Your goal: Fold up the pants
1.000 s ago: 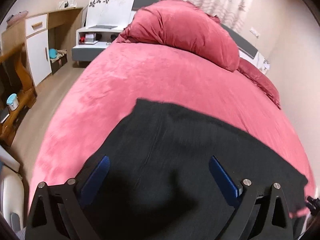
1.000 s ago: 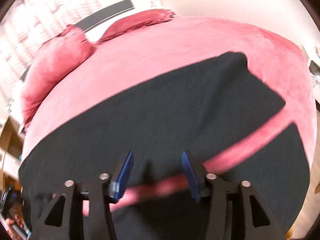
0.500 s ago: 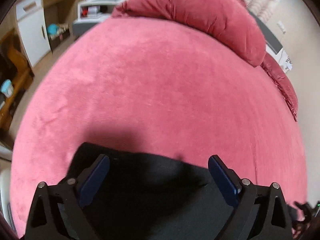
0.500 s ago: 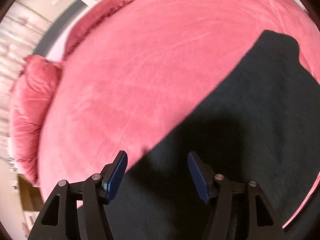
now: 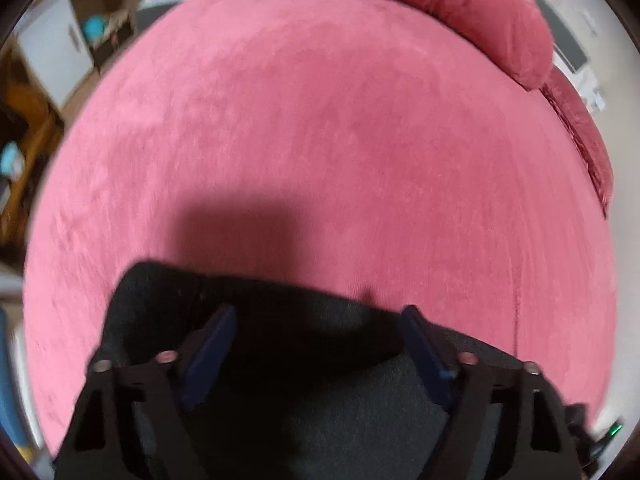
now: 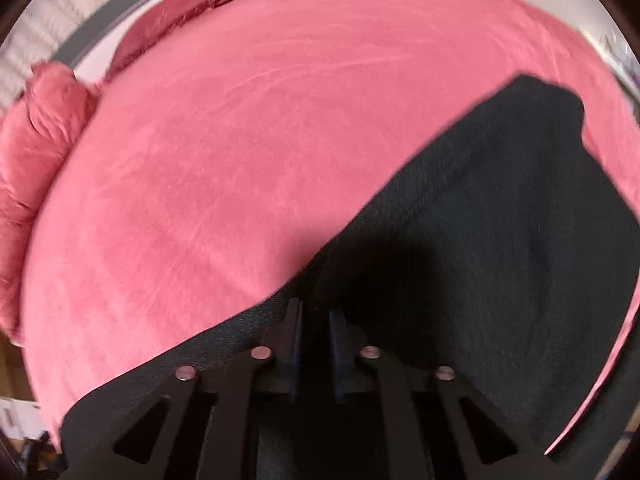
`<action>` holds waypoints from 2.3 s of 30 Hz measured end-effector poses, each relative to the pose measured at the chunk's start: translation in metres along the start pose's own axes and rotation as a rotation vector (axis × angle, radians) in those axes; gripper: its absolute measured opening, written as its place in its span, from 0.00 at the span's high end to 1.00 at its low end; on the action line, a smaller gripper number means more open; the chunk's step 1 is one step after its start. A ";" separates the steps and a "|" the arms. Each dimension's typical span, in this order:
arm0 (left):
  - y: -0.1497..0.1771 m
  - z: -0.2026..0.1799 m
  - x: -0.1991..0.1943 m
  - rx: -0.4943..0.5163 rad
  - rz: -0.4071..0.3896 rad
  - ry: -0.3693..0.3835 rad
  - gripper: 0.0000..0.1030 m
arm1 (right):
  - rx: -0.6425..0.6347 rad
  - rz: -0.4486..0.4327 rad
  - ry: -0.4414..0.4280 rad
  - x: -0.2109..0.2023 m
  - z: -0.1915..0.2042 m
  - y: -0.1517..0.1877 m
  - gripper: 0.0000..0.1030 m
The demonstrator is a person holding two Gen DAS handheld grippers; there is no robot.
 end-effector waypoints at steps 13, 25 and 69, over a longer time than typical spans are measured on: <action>-0.003 0.005 0.029 -0.325 0.152 -0.013 0.04 | 0.107 -0.112 -0.155 -0.023 -0.044 0.036 0.92; 0.026 0.018 -0.013 -0.239 -0.005 0.022 0.89 | 0.207 -0.076 -0.253 -0.037 -0.056 0.038 0.92; 0.267 0.242 -0.118 -0.481 -0.021 0.753 0.93 | 0.235 -0.132 -0.538 -0.194 -0.225 0.247 0.94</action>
Point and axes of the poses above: each gripper's, at about its wrist camera, not at the fingertips, and x roughly the way its jaws point, z to its left, y to its underside, the point moved 5 cm from there along x, roughly the way its jaws point, and after that the axes turned 5 degrees about -z, right-handed, at the moved point
